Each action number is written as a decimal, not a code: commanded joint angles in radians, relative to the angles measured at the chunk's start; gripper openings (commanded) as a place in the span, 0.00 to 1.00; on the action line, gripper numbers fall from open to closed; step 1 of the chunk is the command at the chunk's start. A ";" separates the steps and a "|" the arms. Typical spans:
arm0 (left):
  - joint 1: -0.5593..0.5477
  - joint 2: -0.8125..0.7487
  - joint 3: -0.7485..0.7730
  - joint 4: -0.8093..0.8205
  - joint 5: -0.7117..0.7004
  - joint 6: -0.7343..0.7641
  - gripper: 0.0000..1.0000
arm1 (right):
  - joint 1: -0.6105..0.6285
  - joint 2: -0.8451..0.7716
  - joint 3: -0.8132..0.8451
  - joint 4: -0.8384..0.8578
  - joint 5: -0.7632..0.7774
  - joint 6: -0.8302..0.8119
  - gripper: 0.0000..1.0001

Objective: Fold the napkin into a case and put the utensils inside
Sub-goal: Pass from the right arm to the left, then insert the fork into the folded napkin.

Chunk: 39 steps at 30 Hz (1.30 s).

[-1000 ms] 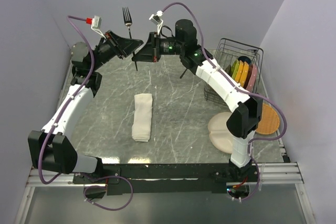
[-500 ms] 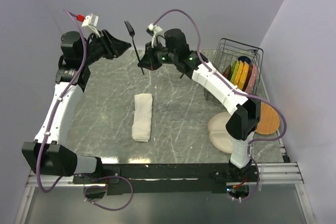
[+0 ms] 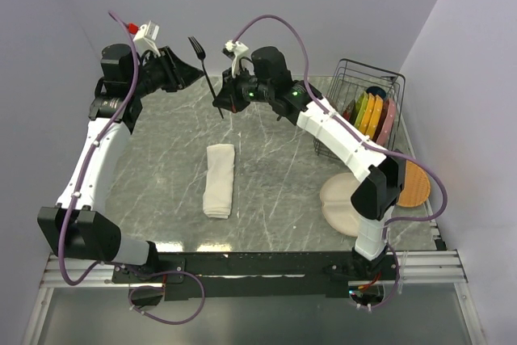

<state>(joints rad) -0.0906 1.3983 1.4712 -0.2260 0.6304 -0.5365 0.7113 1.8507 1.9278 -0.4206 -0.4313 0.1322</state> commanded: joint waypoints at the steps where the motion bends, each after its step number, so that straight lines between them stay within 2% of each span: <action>1: -0.006 -0.007 0.046 0.025 0.009 -0.025 0.36 | 0.005 -0.051 0.016 0.016 -0.004 -0.009 0.00; 14: -0.006 -0.010 0.001 0.122 0.054 -0.112 0.39 | 0.008 -0.039 0.014 0.002 -0.026 -0.019 0.00; 17: -0.011 0.010 0.026 0.103 0.037 -0.112 0.34 | 0.010 -0.039 0.013 0.002 -0.024 -0.035 0.00; 21: -0.024 0.037 0.049 0.079 0.026 -0.103 0.17 | 0.013 -0.044 -0.006 0.000 -0.021 -0.046 0.00; 23: -0.035 0.042 0.054 0.065 0.028 -0.097 0.13 | 0.014 -0.045 -0.012 0.003 -0.021 -0.054 0.00; 25: -0.040 0.048 0.051 0.059 0.025 -0.092 0.02 | 0.014 -0.047 -0.019 0.008 -0.021 -0.055 0.00; 27: -0.041 0.054 0.041 0.044 0.020 -0.089 0.01 | 0.013 -0.048 -0.023 0.006 -0.029 -0.057 0.00; 30: -0.041 0.065 0.032 -0.040 -0.007 -0.059 0.01 | -0.004 -0.042 -0.012 -0.021 -0.041 -0.030 0.37; 31: -0.041 0.071 0.031 -0.082 -0.023 -0.027 0.01 | -0.016 -0.041 -0.016 -0.029 -0.043 -0.008 0.53; 34: -0.041 0.105 0.017 -0.200 -0.015 0.032 0.01 | -0.081 -0.036 -0.065 -0.030 -0.075 0.078 0.57; 39: -0.043 0.182 -0.060 -0.277 0.011 0.030 0.01 | -0.167 0.010 -0.150 -0.038 -0.122 0.168 0.56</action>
<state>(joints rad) -0.1280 1.5314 1.4525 -0.3878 0.6289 -0.5339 0.6174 1.8481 1.8271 -0.4534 -0.5114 0.2070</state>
